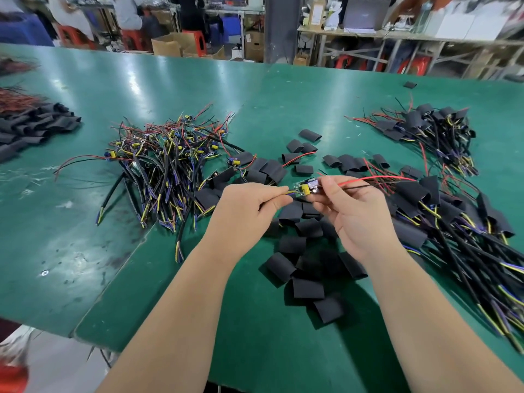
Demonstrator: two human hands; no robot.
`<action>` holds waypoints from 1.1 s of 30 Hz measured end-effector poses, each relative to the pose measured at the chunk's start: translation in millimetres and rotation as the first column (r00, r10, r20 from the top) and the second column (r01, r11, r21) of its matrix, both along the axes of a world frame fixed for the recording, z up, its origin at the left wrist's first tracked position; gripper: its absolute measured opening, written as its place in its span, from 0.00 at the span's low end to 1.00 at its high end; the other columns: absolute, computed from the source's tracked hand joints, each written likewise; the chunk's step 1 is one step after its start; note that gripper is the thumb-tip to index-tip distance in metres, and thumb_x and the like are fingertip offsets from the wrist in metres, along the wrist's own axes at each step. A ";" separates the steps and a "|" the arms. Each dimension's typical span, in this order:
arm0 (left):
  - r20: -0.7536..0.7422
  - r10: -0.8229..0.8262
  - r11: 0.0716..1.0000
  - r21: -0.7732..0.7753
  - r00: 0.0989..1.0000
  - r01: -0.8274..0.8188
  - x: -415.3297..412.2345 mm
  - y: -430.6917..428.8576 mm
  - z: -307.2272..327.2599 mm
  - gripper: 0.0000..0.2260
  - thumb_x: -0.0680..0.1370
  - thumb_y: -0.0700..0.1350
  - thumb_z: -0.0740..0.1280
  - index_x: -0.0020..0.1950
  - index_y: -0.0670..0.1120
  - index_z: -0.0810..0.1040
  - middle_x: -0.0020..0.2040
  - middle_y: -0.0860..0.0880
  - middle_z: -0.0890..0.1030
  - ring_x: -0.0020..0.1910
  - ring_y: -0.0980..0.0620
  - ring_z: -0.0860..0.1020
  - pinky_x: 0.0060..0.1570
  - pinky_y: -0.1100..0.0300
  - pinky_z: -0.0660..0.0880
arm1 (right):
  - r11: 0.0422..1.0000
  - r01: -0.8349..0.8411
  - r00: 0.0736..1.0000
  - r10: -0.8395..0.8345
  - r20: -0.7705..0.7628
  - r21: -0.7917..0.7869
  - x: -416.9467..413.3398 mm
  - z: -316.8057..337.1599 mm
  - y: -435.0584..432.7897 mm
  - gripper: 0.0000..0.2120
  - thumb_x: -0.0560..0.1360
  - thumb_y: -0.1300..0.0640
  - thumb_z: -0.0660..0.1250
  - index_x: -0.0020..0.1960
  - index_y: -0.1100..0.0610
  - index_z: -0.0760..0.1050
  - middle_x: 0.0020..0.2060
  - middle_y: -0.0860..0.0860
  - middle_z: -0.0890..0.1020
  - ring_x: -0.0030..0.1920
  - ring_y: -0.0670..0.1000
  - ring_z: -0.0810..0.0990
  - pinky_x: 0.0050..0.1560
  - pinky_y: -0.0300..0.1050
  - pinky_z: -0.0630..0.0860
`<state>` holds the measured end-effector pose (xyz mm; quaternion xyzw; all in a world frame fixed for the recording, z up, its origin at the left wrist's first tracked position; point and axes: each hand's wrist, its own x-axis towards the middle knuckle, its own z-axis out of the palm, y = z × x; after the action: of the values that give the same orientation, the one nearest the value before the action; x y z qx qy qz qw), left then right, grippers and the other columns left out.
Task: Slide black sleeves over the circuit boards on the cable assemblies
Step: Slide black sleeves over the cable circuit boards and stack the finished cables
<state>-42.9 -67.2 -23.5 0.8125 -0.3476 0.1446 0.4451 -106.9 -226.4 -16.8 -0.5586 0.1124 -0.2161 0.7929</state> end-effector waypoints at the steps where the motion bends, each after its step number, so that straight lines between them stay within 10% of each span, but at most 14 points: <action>1: -0.038 0.006 1.000 0.003 0.999 -0.006 0.5 -0.5 -0.9 0.10 0.75 0.43 0.71 0.55 0.44 0.83 0.44 0.47 0.85 0.38 0.61 0.79 0.46 0.68 0.76 | 0.999 -0.008 1.000 0.008 0.008 -0.036 2.6 -1.4 0.8 0.07 0.78 0.65 0.63 0.43 0.61 0.79 0.34 0.51 0.84 0.34 0.48 0.83 0.35 0.37 0.78; 7: -0.180 0.090 0.995 -0.033 0.980 -0.098 7.4 0.6 -5.4 0.04 0.75 0.41 0.71 0.47 0.46 0.86 0.33 0.54 0.82 0.33 0.56 0.80 0.41 0.55 0.80 | 0.903 -0.114 0.993 0.096 -0.066 -0.414 9.7 -7.7 -3.1 0.18 0.74 0.74 0.64 0.54 0.54 0.79 0.44 0.50 0.85 0.47 0.48 0.82 0.48 0.34 0.76; 11: -0.064 0.161 0.986 0.044 0.985 -0.159 9.5 2.8 -4.3 0.08 0.76 0.41 0.68 0.38 0.44 0.82 0.29 0.53 0.78 0.31 0.55 0.76 0.38 0.58 0.73 | 0.182 -0.230 0.908 -0.314 -0.278 -0.956 12.3 -14.8 3.9 0.15 0.79 0.55 0.63 0.65 0.52 0.74 0.59 0.52 0.75 0.61 0.57 0.71 0.56 0.45 0.64; 15: -0.033 0.183 0.980 0.082 0.983 -0.180 11.8 4.2 -4.2 0.08 0.78 0.40 0.66 0.41 0.43 0.82 0.34 0.53 0.79 0.33 0.58 0.74 0.38 0.70 0.66 | -0.014 -0.357 0.820 -0.484 -0.306 -0.934 13.4 -19.4 16.0 0.24 0.75 0.37 0.62 0.65 0.50 0.74 0.61 0.51 0.70 0.63 0.56 0.65 0.60 0.51 0.60; 27: -0.031 0.216 0.975 0.066 0.976 -0.214 12.8 6.4 -4.9 0.07 0.78 0.41 0.66 0.42 0.43 0.82 0.36 0.49 0.82 0.39 0.49 0.78 0.45 0.56 0.71 | -0.122 -0.345 0.880 -0.385 -0.276 -0.931 12.7 -25.3 20.7 0.18 0.79 0.39 0.55 0.68 0.39 0.68 0.61 0.48 0.74 0.61 0.56 0.68 0.59 0.53 0.58; 33: 0.012 0.219 0.976 -0.002 0.976 -0.219 11.9 8.3 -2.3 0.06 0.78 0.38 0.66 0.44 0.42 0.83 0.37 0.51 0.82 0.39 0.53 0.78 0.42 0.68 0.69 | 0.147 -0.188 0.947 -0.235 -0.219 -0.971 11.9 -17.2 14.0 0.13 0.80 0.59 0.58 0.60 0.52 0.77 0.54 0.51 0.79 0.55 0.55 0.76 0.55 0.48 0.68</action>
<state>-31.0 -58.9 -25.8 0.8448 -0.2588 0.1977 0.4245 -95.0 -212.4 -34.0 -0.9642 0.0794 -0.1552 0.2000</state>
